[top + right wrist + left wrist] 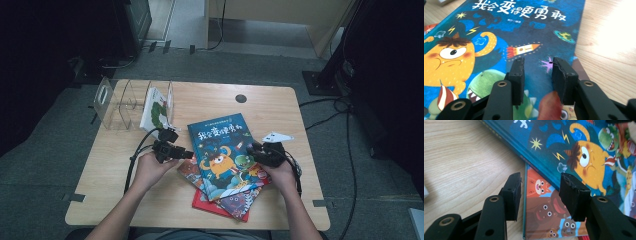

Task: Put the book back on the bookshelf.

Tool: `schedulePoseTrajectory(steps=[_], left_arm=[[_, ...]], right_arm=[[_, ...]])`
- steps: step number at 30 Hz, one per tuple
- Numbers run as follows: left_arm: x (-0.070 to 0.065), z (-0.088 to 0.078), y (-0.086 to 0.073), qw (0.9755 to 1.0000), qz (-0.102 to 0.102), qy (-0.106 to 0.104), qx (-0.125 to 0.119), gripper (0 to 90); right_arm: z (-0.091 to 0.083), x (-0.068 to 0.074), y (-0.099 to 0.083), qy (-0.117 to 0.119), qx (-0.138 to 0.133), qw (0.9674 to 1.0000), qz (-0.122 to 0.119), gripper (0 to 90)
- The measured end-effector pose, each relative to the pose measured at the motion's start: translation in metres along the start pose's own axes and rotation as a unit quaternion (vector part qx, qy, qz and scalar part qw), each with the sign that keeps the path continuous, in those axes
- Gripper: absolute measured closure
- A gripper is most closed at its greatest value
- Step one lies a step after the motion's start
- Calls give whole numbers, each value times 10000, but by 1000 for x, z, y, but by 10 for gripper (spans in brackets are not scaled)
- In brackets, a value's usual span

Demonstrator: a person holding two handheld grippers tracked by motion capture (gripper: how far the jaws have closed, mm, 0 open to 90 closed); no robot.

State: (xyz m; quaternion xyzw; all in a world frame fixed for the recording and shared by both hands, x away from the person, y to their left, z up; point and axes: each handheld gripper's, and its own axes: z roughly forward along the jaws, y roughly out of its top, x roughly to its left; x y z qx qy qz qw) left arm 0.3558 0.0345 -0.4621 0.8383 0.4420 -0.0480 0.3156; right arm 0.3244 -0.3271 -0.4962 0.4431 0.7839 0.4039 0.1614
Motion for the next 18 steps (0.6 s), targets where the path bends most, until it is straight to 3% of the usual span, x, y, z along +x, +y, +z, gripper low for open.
schedulePoseTrajectory(steps=[5,8,11,13,18], left_arm=[[3,8,-7,9997,-153,-176,-28,572],[3,12,-10,9999,-81,-124,-32,616],[1,14,-14,9995,18,-271,-153,705],[0,16,-16,9997,90,-204,-94,747],[-1,16,-22,9994,29,-301,-142,823]], right_arm=[[-7,-5,-4,-192,13,9997,115,737],[-9,-9,-5,-301,5,9993,200,751],[-10,-13,-6,-396,-12,9988,298,785],[-9,-16,-6,-457,-18,9984,334,819],[-3,-21,-5,-562,53,9975,424,837]])
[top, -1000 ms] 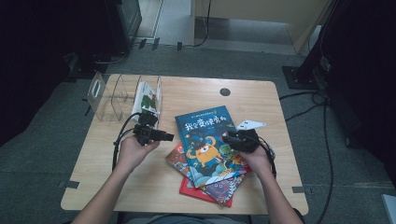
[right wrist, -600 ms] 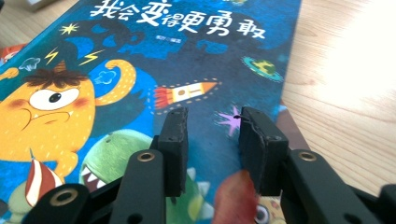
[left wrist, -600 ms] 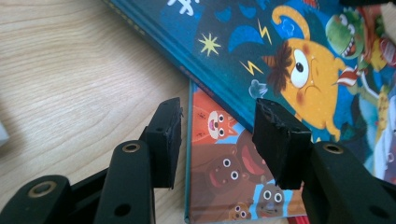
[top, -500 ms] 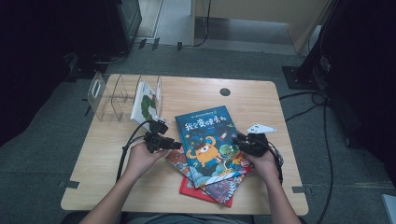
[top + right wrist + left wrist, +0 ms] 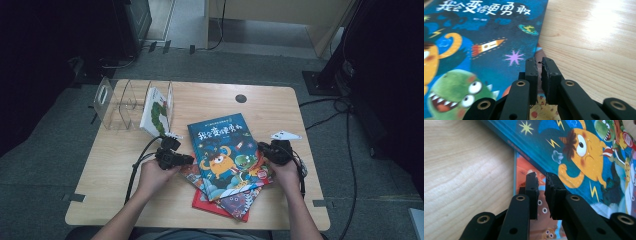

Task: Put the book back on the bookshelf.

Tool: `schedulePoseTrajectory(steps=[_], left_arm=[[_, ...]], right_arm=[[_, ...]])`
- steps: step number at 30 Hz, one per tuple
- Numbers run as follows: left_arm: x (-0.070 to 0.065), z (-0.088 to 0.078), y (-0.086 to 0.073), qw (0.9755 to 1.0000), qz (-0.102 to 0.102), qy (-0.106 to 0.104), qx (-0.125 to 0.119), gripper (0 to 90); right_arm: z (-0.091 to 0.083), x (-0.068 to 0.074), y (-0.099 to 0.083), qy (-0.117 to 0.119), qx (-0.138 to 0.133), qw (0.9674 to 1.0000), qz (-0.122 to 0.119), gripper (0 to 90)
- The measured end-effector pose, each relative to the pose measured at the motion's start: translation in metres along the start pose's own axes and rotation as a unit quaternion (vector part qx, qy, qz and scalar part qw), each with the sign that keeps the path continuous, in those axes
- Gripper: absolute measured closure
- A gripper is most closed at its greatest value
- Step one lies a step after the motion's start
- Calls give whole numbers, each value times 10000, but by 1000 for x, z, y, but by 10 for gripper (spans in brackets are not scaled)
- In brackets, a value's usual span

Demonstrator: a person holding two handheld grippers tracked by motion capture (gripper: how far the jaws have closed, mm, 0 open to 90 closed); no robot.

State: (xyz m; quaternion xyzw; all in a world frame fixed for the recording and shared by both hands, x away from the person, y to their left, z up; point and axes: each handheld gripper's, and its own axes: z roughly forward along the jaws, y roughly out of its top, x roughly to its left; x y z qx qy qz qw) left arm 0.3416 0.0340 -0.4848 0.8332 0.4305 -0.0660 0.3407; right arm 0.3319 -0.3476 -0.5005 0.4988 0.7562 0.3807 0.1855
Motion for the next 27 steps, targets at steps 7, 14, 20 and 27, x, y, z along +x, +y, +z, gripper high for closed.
schedulePoseTrajectory(steps=[7,14,20,27], left_arm=[[-3,-1,-7,10000,-4,-43,-54,845],[-5,-2,-14,9999,-18,-108,-93,856],[-3,-7,-21,9999,-99,-91,-95,856],[-12,-10,-29,9999,-85,-21,-82,854]], right_arm=[[8,-2,6,95,88,9998,172,895],[13,2,10,244,128,9995,176,900],[22,19,18,293,241,9991,-178,900],[23,23,18,361,265,9990,-18,900]])
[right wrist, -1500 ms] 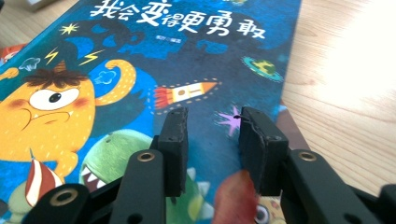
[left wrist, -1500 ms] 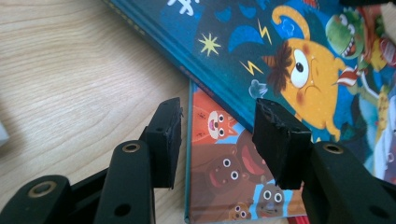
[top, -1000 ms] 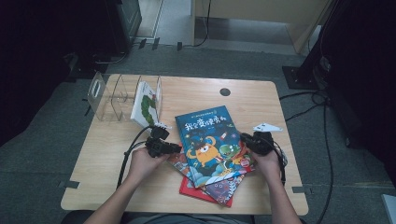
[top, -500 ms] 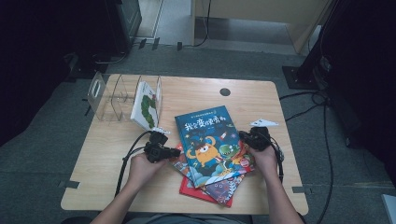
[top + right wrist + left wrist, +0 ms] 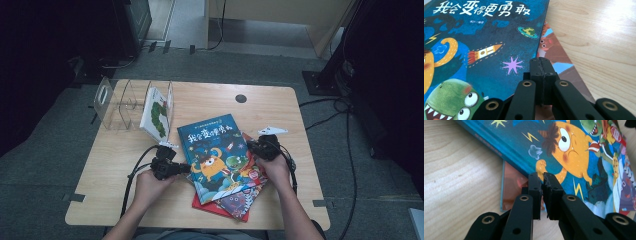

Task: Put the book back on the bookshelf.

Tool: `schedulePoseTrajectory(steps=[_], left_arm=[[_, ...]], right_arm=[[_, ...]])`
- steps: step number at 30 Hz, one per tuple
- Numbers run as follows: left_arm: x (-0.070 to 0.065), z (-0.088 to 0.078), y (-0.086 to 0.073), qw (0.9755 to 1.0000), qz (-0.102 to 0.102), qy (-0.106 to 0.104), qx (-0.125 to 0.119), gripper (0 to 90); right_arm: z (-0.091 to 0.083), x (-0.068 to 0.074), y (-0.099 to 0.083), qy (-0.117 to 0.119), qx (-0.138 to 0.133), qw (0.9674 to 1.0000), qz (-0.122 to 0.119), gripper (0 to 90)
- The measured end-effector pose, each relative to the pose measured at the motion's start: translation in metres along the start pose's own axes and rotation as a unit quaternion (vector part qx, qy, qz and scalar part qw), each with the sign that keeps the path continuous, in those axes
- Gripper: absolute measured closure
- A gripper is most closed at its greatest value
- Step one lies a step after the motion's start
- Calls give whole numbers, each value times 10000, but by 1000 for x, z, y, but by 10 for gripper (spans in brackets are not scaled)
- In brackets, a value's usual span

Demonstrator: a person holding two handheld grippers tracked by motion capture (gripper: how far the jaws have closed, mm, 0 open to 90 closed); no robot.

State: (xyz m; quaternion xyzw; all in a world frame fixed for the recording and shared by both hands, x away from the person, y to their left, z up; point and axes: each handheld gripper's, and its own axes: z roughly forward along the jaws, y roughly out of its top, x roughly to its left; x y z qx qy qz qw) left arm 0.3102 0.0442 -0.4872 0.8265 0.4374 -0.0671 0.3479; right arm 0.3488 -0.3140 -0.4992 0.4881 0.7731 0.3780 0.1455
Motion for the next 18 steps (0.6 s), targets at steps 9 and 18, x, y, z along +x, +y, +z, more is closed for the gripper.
schedulePoseTrajectory(steps=[9,18], left_arm=[[-4,0,-3,10000,-46,18,-30,864],[-12,5,-2,10000,76,-7,-1,896]], right_arm=[[3,-4,3,130,-5,9998,140,900],[-9,-8,5,10,-156,9998,130,900]])
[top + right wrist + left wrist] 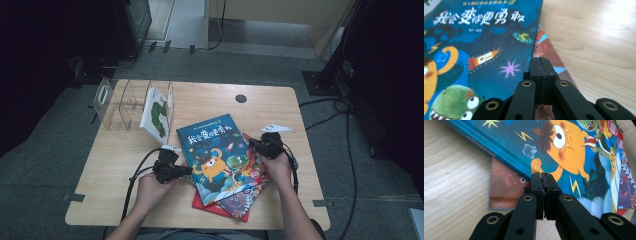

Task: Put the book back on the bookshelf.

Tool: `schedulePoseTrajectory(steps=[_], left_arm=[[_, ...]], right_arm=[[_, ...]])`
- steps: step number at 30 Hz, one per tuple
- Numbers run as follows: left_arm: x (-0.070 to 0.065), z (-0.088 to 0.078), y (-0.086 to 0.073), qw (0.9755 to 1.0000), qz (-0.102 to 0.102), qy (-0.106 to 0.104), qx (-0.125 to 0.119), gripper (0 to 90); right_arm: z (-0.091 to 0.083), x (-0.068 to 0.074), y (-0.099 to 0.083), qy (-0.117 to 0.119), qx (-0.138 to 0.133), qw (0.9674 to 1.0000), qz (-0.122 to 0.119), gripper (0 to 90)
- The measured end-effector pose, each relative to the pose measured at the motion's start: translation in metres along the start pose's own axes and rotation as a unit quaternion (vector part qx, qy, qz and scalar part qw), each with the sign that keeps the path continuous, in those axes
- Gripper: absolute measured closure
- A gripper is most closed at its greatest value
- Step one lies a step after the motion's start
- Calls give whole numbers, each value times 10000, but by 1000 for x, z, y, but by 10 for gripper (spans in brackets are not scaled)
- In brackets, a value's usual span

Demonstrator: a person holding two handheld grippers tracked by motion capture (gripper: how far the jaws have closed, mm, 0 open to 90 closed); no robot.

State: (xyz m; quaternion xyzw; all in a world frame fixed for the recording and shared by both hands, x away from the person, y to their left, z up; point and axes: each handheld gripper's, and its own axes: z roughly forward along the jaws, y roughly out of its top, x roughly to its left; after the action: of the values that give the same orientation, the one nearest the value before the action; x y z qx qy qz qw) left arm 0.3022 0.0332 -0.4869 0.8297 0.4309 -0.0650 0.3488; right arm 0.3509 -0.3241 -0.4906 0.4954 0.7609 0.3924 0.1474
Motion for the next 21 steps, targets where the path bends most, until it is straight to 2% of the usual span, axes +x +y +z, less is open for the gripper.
schedulePoseTrajectory(steps=[5,8,11,17,21], left_arm=[[-9,6,2,9998,189,-63,68,895],[-11,8,3,9997,216,-57,99,895],[-14,12,6,9996,201,-165,100,896],[-30,28,12,9983,443,-357,134,896],[-40,39,15,9975,559,-437,64,898]], right_arm=[[-7,-5,-2,-37,-64,9999,122,900],[-10,-5,-4,-49,-79,9999,103,900],[-13,-4,-7,-68,-86,9999,90,900],[-23,-4,-16,-104,-105,9998,91,900],[-29,-4,-22,-96,-85,9998,122,900]])
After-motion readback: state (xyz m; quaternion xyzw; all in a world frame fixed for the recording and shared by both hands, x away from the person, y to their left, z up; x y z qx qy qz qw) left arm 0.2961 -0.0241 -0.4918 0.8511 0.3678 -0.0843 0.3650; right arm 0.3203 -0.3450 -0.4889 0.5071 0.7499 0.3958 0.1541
